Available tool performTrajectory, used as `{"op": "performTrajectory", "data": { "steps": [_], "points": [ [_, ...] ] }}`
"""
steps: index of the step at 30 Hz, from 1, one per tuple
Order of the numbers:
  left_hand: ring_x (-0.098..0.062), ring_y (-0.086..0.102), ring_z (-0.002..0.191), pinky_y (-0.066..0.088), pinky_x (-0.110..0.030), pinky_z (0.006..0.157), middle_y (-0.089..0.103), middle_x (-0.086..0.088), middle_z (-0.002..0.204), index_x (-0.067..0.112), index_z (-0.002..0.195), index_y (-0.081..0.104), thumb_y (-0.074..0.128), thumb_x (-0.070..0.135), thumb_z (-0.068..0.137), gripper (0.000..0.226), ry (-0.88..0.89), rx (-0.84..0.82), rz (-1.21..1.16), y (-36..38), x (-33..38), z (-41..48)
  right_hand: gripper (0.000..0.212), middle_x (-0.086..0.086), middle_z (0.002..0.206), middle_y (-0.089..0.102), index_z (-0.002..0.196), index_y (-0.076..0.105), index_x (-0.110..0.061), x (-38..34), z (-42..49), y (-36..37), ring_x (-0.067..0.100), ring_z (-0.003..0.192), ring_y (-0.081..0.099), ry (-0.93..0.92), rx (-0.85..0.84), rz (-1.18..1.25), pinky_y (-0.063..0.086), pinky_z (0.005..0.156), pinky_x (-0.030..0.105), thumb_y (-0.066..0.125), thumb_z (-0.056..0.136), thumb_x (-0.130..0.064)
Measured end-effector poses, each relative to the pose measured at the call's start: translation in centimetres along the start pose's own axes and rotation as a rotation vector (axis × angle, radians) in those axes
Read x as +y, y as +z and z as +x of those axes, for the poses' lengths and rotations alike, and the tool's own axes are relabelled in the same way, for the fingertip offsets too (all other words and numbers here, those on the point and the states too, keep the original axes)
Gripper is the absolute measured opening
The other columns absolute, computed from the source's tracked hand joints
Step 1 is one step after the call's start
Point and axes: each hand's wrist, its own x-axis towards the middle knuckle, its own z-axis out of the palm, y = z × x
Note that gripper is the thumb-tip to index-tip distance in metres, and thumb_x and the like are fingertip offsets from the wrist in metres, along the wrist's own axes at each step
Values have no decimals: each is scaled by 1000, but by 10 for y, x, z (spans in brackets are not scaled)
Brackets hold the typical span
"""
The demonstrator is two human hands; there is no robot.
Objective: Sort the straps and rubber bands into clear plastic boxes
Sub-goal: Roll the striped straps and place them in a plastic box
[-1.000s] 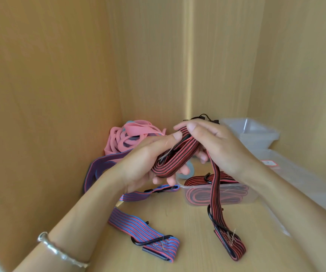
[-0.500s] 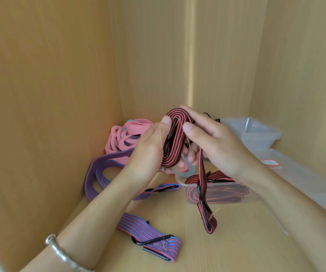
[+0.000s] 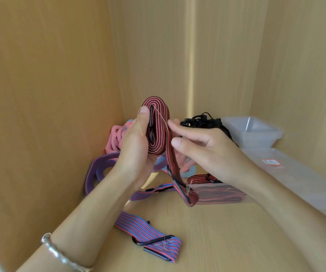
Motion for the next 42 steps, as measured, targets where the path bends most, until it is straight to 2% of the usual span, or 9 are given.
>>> {"op": "performTrajectory", "data": {
  "steps": [2, 4, 8, 20, 26, 29, 33, 39, 42],
  "points": [
    [-19, 71, 72, 55, -29, 54, 73, -10, 84, 10, 95, 60, 39, 37, 100, 35, -11, -19, 20, 1, 1, -1, 28, -19, 114, 65, 113, 61, -43, -2, 0, -1, 1, 68, 65, -6, 37, 5, 59, 63, 30, 61, 92, -23],
    [-18, 67, 59, 53, -30, 47, 69, -8, 75, 4, 101, 55, 41, 36, 99, 35, -1, -30, 66, 3, 1, -3, 18, -14, 91, 69, 98, 69, -36, -4, -1, -3, -5, 58, 61, -30, 87, 13, 53, 55, 19, 61, 92, -21],
    [-14, 58, 48, 48, -26, 40, 60, -1, 58, 6, 104, 49, 46, 34, 98, 28, 56, 6, 219, 4, -6, -3, 12, -11, 63, 63, 77, 70, -25, -7, -1, -4, -3, 55, 55, -112, 227, 16, 46, 55, 14, 67, 88, -19],
    [-10, 56, 41, 44, -21, 37, 56, -7, 69, 11, 97, 49, 50, 27, 97, 15, 134, -11, 435, 4, -12, -2, 22, -16, 51, 55, 71, 59, -18, -4, 4, -5, -2, 46, 51, -102, 339, 6, 38, 51, 8, 65, 89, -8],
    [-13, 54, 45, 45, -22, 39, 62, 0, 64, 12, 97, 47, 44, 37, 99, 25, 69, 110, 469, -5, -10, 6, 21, -13, 48, 55, 71, 59, -19, 1, 6, -13, 1, 45, 50, -51, 393, -17, 39, 50, 11, 64, 90, -12],
    [-17, 52, 46, 47, -24, 41, 58, -10, 71, 11, 94, 48, 41, 42, 100, 32, 45, 111, 548, -6, -11, 7, 24, -12, 49, 53, 71, 56, -21, 2, 6, -13, 1, 46, 49, -47, 369, -62, 38, 52, 13, 61, 92, -13],
    [-24, 60, 69, 52, -51, 75, 63, -10, 78, 20, 89, 59, 44, 61, 90, 44, 40, 112, 734, -15, -18, 15, 26, -10, 52, 51, 71, 53, -22, 2, 6, -11, 1, 50, 48, -57, 367, -75, 44, 61, 26, 57, 95, -12],
    [-24, 54, 61, 44, -33, 58, 64, -14, 74, 13, 93, 65, 43, 71, 73, 66, -47, 45, 749, -15, -18, 16, 24, -5, 57, 52, 75, 51, -22, 4, 8, -13, 3, 52, 47, -58, 472, -88, 45, 65, 33, 53, 96, -11],
    [-21, 54, 53, 42, -25, 47, 60, -16, 73, 4, 95, 62, 49, 61, 87, 59, -80, 20, 730, -16, -18, 15, 24, -3, 58, 52, 76, 49, -23, 6, 10, -15, 9, 56, 47, -57, 528, -125, 49, 67, 40, 52, 97, -12]
  ]
}}
